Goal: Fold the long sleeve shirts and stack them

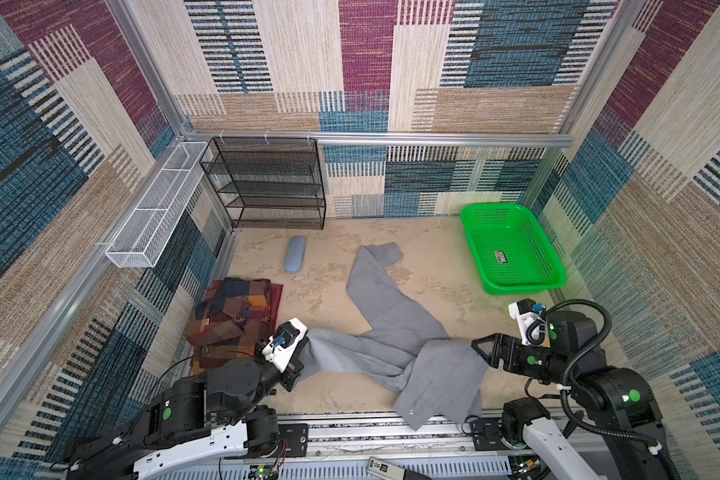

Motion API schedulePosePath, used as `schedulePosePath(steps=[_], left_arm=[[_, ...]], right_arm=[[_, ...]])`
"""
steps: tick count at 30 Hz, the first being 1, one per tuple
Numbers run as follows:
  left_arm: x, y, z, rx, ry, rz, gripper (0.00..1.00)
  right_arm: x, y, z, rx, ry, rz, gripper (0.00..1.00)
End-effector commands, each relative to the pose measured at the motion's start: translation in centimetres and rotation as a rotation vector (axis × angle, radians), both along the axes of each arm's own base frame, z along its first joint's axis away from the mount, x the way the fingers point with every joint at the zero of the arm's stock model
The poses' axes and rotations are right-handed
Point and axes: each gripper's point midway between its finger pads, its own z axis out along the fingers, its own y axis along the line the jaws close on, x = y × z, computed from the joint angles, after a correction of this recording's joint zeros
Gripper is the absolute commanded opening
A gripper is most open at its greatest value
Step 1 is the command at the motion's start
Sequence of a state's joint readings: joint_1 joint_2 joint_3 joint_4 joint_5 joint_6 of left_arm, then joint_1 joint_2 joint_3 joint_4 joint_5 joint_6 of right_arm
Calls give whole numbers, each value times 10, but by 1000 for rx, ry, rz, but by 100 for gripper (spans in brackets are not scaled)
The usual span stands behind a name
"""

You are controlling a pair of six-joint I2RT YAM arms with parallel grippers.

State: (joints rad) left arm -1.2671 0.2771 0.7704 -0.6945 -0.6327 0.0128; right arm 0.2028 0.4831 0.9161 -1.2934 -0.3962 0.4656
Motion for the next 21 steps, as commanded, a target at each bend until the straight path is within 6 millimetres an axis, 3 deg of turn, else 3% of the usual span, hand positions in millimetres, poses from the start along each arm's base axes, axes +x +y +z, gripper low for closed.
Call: schedulePosePath(steps=[1, 4, 6, 10, 12, 16, 21], left_arm=[[2, 6, 23, -92, -143, 8, 0], [-4, -4, 17, -76, -138, -59, 0], [-5, -13, 10, -31, -116, -86, 0], [-11, -24, 0, -6, -74, -143, 0], [-16, -24, -1, -33, -67, -167, 0], [-21, -24, -3, -60, -57, -197, 0], [-23, -32, -8, -35, -46, -226, 0]], right_arm=[[-21, 6, -7, 73, 49, 1, 81], [-18, 7, 14, 94, 7, -1, 81], [2, -1, 23, 15, -31, -23, 77], [51, 16, 39, 60, -122, 18, 73], [86, 34, 43, 126, -174, 60, 70], [148, 63, 33, 65, -226, 94, 70], [205, 143, 6, -87, -259, 241, 78]])
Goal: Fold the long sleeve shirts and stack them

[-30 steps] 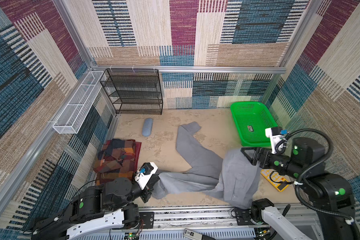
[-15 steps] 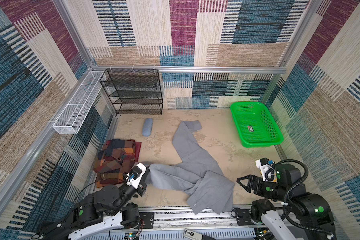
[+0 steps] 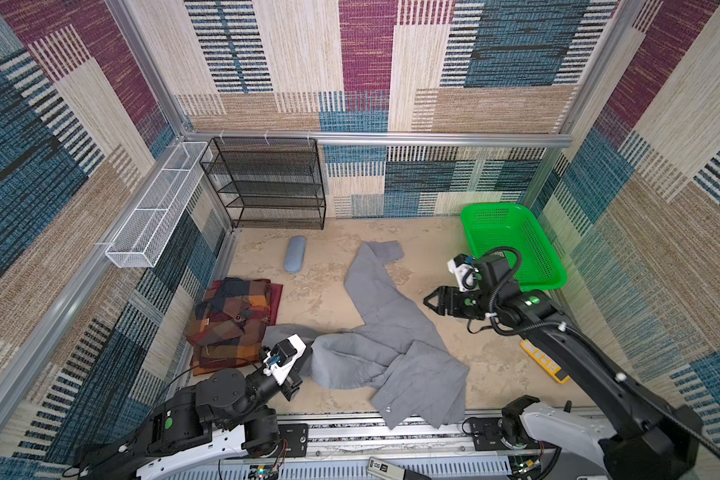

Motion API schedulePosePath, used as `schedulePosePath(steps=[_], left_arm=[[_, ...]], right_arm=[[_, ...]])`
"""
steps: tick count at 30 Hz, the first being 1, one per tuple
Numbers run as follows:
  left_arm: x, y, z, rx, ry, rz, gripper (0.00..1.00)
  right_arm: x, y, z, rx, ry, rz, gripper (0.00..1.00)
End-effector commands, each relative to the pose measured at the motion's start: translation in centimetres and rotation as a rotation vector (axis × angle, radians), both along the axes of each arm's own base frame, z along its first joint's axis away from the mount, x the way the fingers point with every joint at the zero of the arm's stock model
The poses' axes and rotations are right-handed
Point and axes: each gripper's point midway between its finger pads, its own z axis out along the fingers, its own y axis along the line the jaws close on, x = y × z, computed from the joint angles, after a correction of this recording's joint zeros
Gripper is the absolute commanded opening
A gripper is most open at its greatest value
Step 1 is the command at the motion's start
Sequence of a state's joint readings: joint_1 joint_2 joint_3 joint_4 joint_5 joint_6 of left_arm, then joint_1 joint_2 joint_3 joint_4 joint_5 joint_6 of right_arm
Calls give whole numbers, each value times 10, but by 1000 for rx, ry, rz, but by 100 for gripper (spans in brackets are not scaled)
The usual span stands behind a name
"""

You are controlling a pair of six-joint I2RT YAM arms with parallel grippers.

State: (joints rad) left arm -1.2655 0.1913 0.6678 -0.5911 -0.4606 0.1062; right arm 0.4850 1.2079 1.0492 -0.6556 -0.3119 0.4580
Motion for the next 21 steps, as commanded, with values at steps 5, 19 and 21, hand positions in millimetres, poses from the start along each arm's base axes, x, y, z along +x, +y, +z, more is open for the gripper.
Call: schedulePosePath(steps=[5, 19, 21], left_arm=[[-3, -9, 2, 0, 4, -37, 0], [0, -14, -5, 45, 13, -31, 0], [0, -15, -5, 51, 14, -32, 0]], right_arm=[[107, 74, -34, -139, -217, 46, 83], [236, 141, -131, -357, -247, 102, 77], [244, 140, -142, -390, -243, 101, 71]])
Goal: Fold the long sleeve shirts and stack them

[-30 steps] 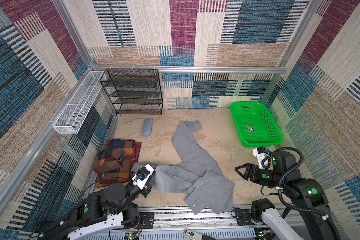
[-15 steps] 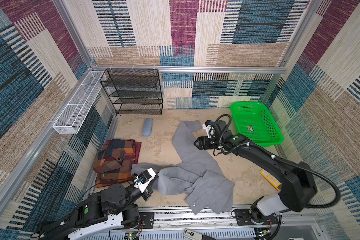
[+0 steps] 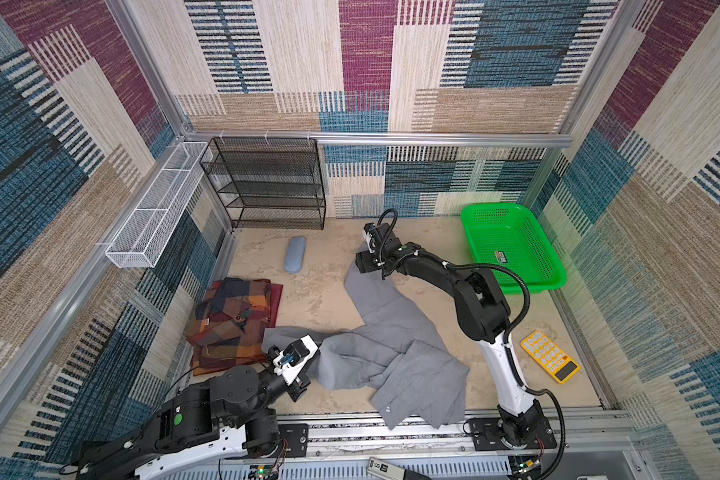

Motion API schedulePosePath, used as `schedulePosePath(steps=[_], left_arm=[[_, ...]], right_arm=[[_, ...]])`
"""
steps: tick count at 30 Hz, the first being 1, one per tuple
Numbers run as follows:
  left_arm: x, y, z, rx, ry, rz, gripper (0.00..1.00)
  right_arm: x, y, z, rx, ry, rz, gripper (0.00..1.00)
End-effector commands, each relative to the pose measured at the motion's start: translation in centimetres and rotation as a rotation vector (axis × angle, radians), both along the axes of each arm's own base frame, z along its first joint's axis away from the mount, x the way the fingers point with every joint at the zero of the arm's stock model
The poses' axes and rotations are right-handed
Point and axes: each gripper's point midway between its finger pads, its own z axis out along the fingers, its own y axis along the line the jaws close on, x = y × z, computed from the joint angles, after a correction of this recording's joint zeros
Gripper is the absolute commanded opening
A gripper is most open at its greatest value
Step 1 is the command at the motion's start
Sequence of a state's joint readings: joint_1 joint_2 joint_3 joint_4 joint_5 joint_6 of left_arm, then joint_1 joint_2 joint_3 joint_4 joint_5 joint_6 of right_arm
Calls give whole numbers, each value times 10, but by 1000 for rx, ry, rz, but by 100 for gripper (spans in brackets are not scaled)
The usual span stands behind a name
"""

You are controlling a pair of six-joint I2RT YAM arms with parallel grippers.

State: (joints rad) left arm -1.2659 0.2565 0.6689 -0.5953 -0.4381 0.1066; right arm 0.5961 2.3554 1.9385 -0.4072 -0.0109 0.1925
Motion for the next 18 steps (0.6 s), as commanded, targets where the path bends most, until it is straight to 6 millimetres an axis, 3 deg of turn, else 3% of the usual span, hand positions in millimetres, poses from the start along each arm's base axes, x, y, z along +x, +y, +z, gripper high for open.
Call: schedulePosePath(steps=[1, 6, 11, 14, 18], left_arm=[[-1, -3, 6, -10, -11, -11, 0], [0, -8, 1, 22, -2, -20, 0], [1, -13, -3, 56, 0, -25, 0], [2, -14, -2, 61, -8, -24, 0], [4, -18, 1, 61, -45, -29, 0]], right_arm=[[10, -4, -14, -76, -11, -1, 68], [23, -8, -33, -65, 25, -5, 44], [39, -29, -48, 20, 92, -40, 19], [55, -45, -34, 56, 64, -69, 2], [82, -73, -2, 116, 7, -131, 0]])
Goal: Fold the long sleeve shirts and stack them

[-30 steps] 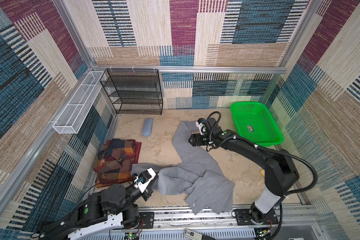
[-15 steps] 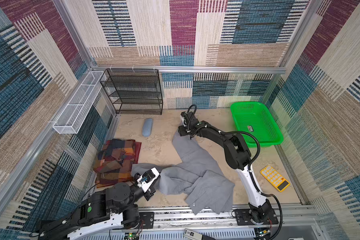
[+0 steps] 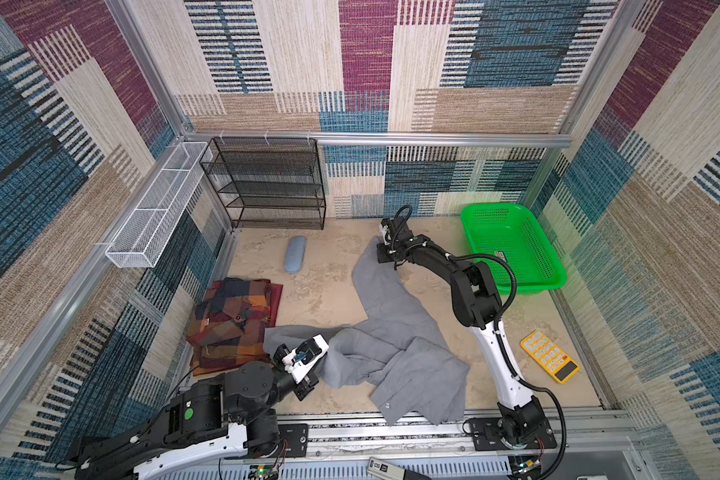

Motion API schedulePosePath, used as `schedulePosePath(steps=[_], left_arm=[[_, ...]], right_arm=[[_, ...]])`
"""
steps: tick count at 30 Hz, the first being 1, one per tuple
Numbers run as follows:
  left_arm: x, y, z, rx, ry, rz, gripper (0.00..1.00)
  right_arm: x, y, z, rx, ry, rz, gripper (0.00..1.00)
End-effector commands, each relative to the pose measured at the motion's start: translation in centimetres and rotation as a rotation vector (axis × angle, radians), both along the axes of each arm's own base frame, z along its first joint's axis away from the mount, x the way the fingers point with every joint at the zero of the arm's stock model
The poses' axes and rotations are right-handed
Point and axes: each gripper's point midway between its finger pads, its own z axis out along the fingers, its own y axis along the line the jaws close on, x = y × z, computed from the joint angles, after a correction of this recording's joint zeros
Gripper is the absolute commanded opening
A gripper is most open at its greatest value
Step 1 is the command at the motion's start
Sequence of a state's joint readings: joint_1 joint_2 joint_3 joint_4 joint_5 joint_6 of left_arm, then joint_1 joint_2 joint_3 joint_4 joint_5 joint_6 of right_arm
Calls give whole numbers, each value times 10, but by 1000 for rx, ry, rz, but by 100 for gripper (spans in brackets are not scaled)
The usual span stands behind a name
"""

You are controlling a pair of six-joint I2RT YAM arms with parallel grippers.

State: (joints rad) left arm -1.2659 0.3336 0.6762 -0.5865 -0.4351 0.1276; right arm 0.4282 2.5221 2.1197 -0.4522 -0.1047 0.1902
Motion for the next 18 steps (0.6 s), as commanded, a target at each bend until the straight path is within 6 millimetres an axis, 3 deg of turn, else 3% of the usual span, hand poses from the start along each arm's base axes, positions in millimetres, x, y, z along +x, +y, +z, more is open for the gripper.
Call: schedulePosePath(steps=[1, 7, 10, 13, 16, 18], left_arm=[[1, -9, 10, -10, -60, -29, 0], [7, -30, 5, 82, -133, -65, 0], [10, -32, 10, 100, -166, -55, 0], [9, -23, 16, 42, -159, -37, 0], [8, -13, 17, -12, -154, -12, 0], [8, -9, 16, -18, -147, -2, 0]], right_arm=[[25, -15, 41, 75, -76, -50, 0], [63, -62, 97, 126, -177, -144, 0], [59, -56, 109, 145, -176, -80, 0], [34, -30, 93, 122, -115, 15, 49], [4, 1, 76, 41, -123, 70, 71], [-10, 17, 70, 36, -120, 96, 78]])
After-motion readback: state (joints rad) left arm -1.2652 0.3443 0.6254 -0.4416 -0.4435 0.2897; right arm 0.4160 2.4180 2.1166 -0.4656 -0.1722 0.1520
